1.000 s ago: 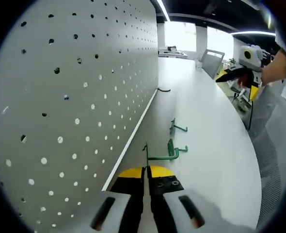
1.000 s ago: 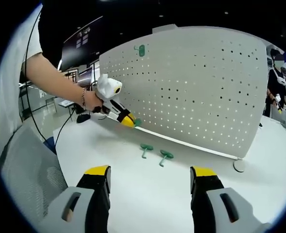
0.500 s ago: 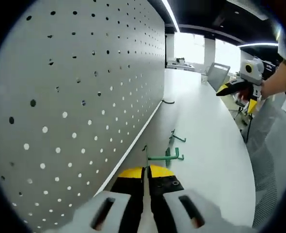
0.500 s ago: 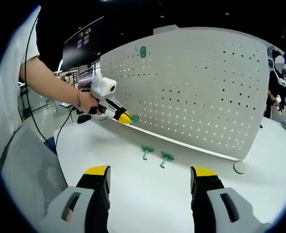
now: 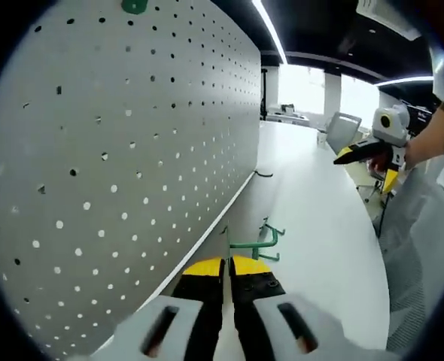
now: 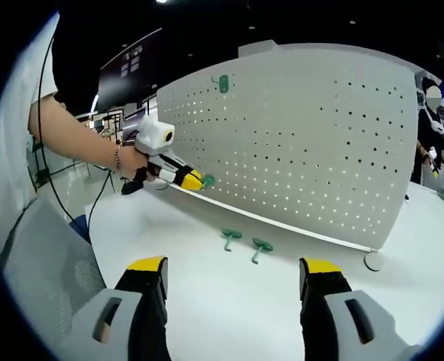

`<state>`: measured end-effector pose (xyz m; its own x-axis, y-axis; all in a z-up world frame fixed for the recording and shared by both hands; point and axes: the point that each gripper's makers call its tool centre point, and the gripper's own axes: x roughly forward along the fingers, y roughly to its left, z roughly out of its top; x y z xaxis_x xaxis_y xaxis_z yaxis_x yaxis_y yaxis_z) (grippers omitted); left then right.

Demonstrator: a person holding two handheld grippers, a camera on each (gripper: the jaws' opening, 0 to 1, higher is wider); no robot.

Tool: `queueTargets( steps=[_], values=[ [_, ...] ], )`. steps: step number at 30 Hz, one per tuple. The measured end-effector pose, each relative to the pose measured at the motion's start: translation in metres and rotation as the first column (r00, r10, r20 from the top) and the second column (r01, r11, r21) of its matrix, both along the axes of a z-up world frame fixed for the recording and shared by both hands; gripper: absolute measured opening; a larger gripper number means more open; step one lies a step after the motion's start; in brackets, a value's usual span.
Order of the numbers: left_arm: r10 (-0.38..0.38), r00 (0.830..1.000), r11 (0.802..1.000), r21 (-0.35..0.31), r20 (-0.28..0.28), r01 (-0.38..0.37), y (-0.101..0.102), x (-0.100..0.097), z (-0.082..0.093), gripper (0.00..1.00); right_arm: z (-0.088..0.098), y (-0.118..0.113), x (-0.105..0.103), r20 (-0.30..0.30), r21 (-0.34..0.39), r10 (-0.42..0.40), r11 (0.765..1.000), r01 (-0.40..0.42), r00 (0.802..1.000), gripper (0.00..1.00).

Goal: Insert the hook assembly into the mounting plate slot until the hook locks in place.

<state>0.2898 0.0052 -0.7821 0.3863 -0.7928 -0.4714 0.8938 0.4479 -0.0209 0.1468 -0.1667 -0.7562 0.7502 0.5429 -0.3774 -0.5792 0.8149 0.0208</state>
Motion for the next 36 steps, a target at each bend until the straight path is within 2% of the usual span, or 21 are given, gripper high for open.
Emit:
queueTargets(
  steps=[6, 15, 26, 36],
  values=[
    [0.004, 1.0, 1.0, -0.016, 0.005, -0.004, -0.001, -0.005, 0.004, 0.02, 0.003, -0.001, 0.0, 0.004, 0.009, -0.006, 1.0, 0.006, 1.0, 0.69],
    [0.016, 0.999, 0.998, -0.062, 0.029, -0.015, -0.003, -0.009, 0.02, 0.02, 0.007, -0.001, 0.0, 0.012, 0.026, -0.009, 1.0, 0.009, 1.0, 0.69],
    [0.058, 0.997, 0.988, -0.148, 0.049, -0.05, -0.005, -0.017, 0.045, 0.02, 0.012, 0.002, -0.002, 0.025, 0.03, -0.005, 1.0, 0.004, 1.0, 0.68],
    [0.086, 0.994, 0.978, -0.194, 0.063, -0.073, -0.005, -0.027, 0.057, 0.02, 0.014, 0.004, -0.003, 0.032, 0.036, -0.003, 0.999, 0.002, 0.999, 0.68]
  ],
)
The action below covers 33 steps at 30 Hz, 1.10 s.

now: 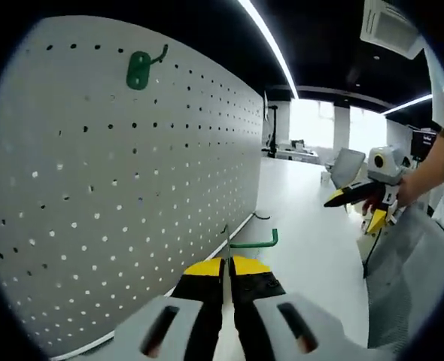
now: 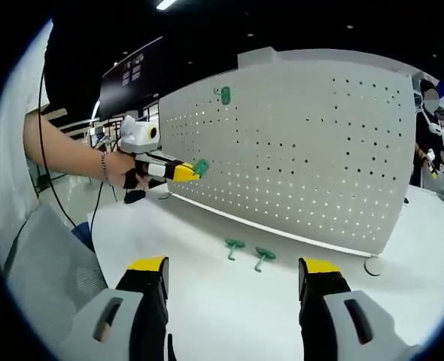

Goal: Insert the hook assembly into the mounting plate slot until the hook locks in place.

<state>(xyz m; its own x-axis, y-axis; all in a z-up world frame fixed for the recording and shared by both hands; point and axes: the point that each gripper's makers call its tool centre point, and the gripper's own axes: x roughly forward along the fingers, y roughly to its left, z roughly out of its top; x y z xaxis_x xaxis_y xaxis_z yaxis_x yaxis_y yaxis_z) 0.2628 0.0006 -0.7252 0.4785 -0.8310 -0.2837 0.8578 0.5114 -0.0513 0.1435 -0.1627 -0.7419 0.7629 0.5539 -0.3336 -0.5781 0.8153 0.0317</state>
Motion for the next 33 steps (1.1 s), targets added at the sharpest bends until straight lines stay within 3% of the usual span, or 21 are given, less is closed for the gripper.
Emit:
queueTargets(
  steps=[12, 33],
  values=[
    [0.062, 0.998, 0.993, -0.096, -0.002, -0.062, 0.006, -0.015, 0.017, 0.02, 0.002, 0.003, -0.002, 0.01, 0.011, 0.004, 1.0, -0.004, 1.0, 0.68],
    [0.119, 0.991, 0.976, -0.189, 0.053, -0.107, 0.012, -0.033, 0.051, 0.02, 0.003, 0.003, -0.005, 0.014, 0.024, 0.005, 1.0, -0.005, 1.0, 0.67]
  ],
)
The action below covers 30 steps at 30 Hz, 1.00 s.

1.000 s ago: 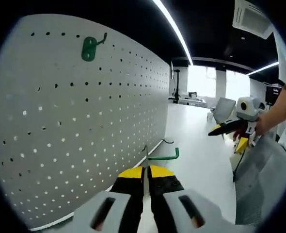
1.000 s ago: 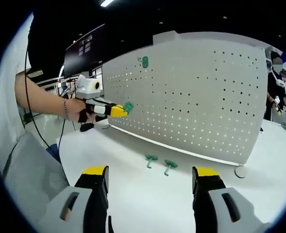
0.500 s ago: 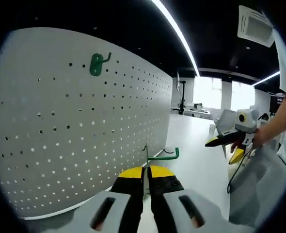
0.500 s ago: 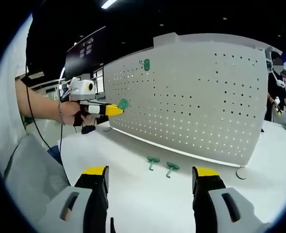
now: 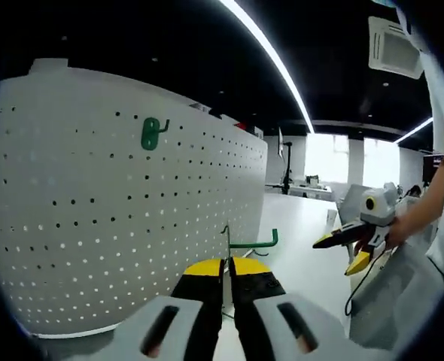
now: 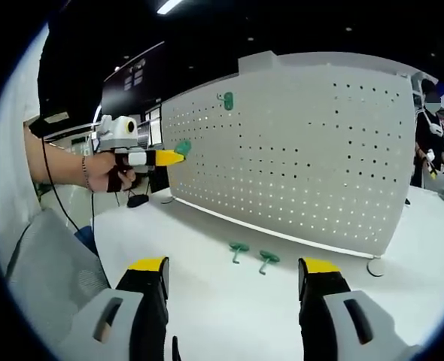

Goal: Insert the hook assembly into the mounting plate slot until the hook locks in place.

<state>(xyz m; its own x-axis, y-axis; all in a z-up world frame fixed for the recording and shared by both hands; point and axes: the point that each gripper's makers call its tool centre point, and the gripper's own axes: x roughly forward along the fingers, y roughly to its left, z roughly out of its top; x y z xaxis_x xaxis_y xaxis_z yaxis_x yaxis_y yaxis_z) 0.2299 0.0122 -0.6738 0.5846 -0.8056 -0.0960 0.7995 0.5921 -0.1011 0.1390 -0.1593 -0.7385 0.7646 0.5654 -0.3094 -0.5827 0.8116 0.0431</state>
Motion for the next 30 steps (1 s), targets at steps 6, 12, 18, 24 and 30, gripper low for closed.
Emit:
queueTargets(
  steps=[6, 12, 18, 24, 30],
  values=[
    [0.004, 1.0, 1.0, -0.008, 0.018, -0.004, 0.001, -0.002, 0.01, 0.03, 0.001, 0.001, 0.0, 0.0, 0.004, -0.002, 1.0, 0.002, 1.0, 0.67],
    [0.0, 0.999, 1.0, -0.025, 0.049, 0.001, -0.001, -0.004, 0.027, 0.03, 0.001, 0.0, 0.0, 0.0, 0.005, -0.002, 1.0, 0.002, 1.0, 0.67],
    [-0.003, 0.997, 0.999, -0.048, 0.075, 0.006, -0.005, -0.006, 0.043, 0.03, 0.002, 0.001, 0.0, 0.001, 0.006, -0.001, 1.0, 0.001, 1.0, 0.67],
    [-0.004, 0.997, 0.999, -0.047, 0.072, 0.008, -0.006, -0.005, 0.041, 0.03, 0.001, 0.001, 0.0, 0.0, 0.005, 0.001, 1.0, -0.001, 1.0, 0.67],
    [-0.003, 0.998, 0.999, -0.042, 0.064, 0.005, -0.005, -0.005, 0.037, 0.03, 0.005, 0.002, 0.001, 0.012, 0.018, -0.002, 1.0, 0.001, 1.0, 0.66]
  ],
)
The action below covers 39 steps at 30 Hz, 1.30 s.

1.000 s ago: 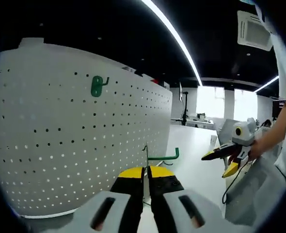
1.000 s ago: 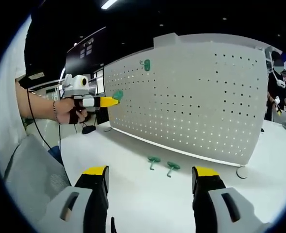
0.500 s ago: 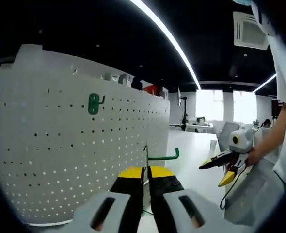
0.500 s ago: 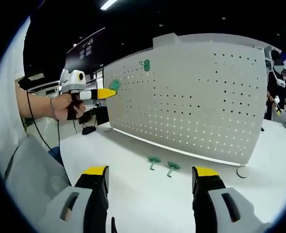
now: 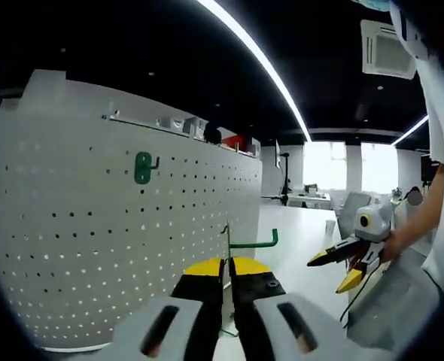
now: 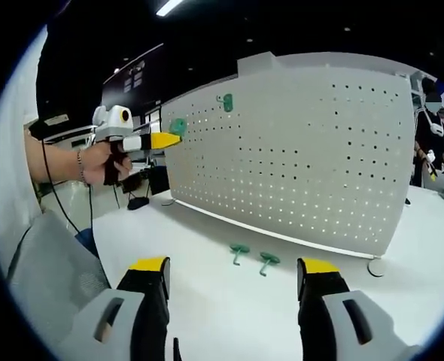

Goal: Insert the hook assembly into the mounting plate slot until the hook locks in place.

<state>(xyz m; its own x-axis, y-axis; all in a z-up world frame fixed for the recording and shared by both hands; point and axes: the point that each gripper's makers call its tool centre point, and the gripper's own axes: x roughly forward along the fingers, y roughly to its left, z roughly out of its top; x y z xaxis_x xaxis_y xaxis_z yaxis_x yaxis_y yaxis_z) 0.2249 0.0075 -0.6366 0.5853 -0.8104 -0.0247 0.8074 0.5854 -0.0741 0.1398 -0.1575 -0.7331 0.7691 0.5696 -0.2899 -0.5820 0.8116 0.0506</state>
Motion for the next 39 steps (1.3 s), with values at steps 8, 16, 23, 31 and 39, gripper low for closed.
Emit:
queueTargets(
  steps=[8, 16, 23, 31, 39],
  values=[
    [0.0, 1.0, 1.0, 0.006, -0.005, 0.0, -0.001, -0.001, -0.003, 0.03, 0.024, 0.009, 0.001, 0.065, 0.055, 0.015, 0.998, -0.018, 0.998, 0.67],
    [0.002, 1.0, 1.0, 0.006, -0.009, -0.002, -0.001, -0.001, -0.004, 0.03, 0.061, 0.017, -0.002, 0.173, 0.189, 0.017, 0.981, -0.05, 0.985, 0.69],
    [0.004, 1.0, 1.0, 0.007, -0.01, -0.004, -0.001, -0.002, -0.004, 0.03, 0.066, 0.02, 0.0, 0.178, 0.189, 0.022, 0.98, -0.056, 0.984, 0.68],
    [0.008, 1.0, 1.0, 0.011, -0.01, -0.007, -0.002, -0.002, -0.006, 0.03, 0.069, 0.029, 0.003, 0.177, 0.207, 0.039, 0.975, -0.076, 0.984, 0.65],
    [0.023, 1.0, 0.999, 0.046, 0.001, -0.023, -0.006, -0.005, -0.013, 0.03, 0.071, 0.037, 0.01, 0.159, 0.247, 0.047, 0.965, -0.086, 0.986, 0.64]
  ],
)
